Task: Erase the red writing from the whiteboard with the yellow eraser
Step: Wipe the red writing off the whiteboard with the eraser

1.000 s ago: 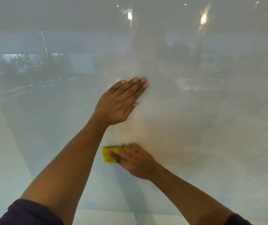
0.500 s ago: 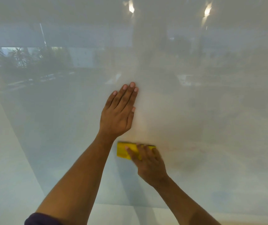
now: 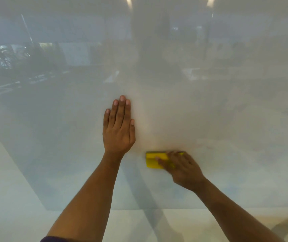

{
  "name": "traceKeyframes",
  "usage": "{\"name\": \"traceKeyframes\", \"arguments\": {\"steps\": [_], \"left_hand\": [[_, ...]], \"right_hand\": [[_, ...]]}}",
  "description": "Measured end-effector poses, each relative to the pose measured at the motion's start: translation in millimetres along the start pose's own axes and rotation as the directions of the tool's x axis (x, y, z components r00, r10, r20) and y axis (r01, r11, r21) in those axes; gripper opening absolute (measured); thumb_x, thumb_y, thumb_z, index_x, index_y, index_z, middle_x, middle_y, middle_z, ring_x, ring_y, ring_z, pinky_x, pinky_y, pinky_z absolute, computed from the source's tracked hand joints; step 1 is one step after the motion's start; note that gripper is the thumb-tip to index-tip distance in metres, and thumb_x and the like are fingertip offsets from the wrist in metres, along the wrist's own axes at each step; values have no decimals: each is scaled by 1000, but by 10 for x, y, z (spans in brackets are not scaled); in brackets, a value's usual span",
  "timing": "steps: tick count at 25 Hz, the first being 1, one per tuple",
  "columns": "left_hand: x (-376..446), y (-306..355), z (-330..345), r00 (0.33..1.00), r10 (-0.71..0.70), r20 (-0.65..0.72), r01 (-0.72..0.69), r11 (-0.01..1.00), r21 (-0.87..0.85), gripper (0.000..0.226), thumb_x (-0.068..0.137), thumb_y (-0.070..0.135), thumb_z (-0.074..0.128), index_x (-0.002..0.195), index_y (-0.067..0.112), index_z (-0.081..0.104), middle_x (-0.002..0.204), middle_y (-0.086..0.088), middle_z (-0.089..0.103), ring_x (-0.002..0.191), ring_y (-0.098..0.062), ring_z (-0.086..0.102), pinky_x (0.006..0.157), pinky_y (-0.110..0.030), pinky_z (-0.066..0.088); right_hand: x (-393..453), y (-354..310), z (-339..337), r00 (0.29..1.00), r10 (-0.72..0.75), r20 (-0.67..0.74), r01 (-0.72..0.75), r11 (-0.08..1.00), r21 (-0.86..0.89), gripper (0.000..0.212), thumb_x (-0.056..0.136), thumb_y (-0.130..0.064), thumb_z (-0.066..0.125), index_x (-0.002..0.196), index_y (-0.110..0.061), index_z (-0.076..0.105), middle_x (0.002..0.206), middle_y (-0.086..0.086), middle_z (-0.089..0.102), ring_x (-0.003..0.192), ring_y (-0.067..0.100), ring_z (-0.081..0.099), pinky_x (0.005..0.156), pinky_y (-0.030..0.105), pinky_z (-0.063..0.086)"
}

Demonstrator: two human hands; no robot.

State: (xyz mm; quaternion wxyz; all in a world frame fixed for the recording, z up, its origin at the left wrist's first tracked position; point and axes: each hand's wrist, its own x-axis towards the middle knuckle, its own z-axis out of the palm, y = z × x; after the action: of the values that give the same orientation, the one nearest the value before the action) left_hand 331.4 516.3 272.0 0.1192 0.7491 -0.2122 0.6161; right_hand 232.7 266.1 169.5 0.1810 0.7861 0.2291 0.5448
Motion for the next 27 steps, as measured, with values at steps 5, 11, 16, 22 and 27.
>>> {"name": "traceKeyframes", "arguments": {"steps": [5, 11, 16, 22, 27], "left_hand": [[-24, 103, 73, 993, 107, -41, -107, 994, 2, 63, 107, 16, 36, 167, 5, 23, 171, -9, 26, 164, -24, 18, 134, -40, 11], [-83, 334, 180, 944, 330, -8, -330, 944, 33, 74, 93, 5, 44, 166, 6, 30, 171, -10, 29, 161, -22, 26, 134, -38, 15], [47, 386, 150, 878, 477, 25, -477, 879, -20, 72, 90, -2, 40, 162, 7, 41, 170, -8, 32, 158, -19, 32, 130, -36, 21], [53, 480, 99, 893, 440, 92, -440, 898, -23, 70, 95, 12, 50, 164, 8, 37, 172, -7, 28, 161, -19, 28, 132, -36, 19], [74, 635, 148, 912, 402, 87, -398, 916, -59, 68, 100, 20, 47, 165, 5, 33, 172, -10, 30, 162, -23, 26, 132, -39, 21]], "right_hand": [[-55, 18, -52, 999, 45, -6, -45, 999, -20, 68, 84, -5, 53, 149, -26, 49, 119, 15, 67, 96, 34, 58, 85, 43, 44], [-193, 36, -19, 976, 214, -28, -214, 977, -1, 63, 85, -12, 60, 146, -26, 54, 122, 16, 63, 89, 36, 64, 82, 43, 45], [-135, 86, -30, 885, 463, -43, -457, 883, 104, 62, 83, -12, 64, 142, -24, 54, 124, 14, 55, 85, 36, 57, 81, 43, 41], [-76, 370, -87, 811, 583, -44, -570, 805, 167, 59, 84, -17, 62, 142, -20, 53, 123, 16, 62, 97, 36, 58, 83, 44, 40], [-408, 295, -109, 965, 258, 45, -260, 965, 37, 70, 80, -12, 60, 146, -28, 48, 127, 12, 56, 94, 35, 61, 84, 43, 43]]}}
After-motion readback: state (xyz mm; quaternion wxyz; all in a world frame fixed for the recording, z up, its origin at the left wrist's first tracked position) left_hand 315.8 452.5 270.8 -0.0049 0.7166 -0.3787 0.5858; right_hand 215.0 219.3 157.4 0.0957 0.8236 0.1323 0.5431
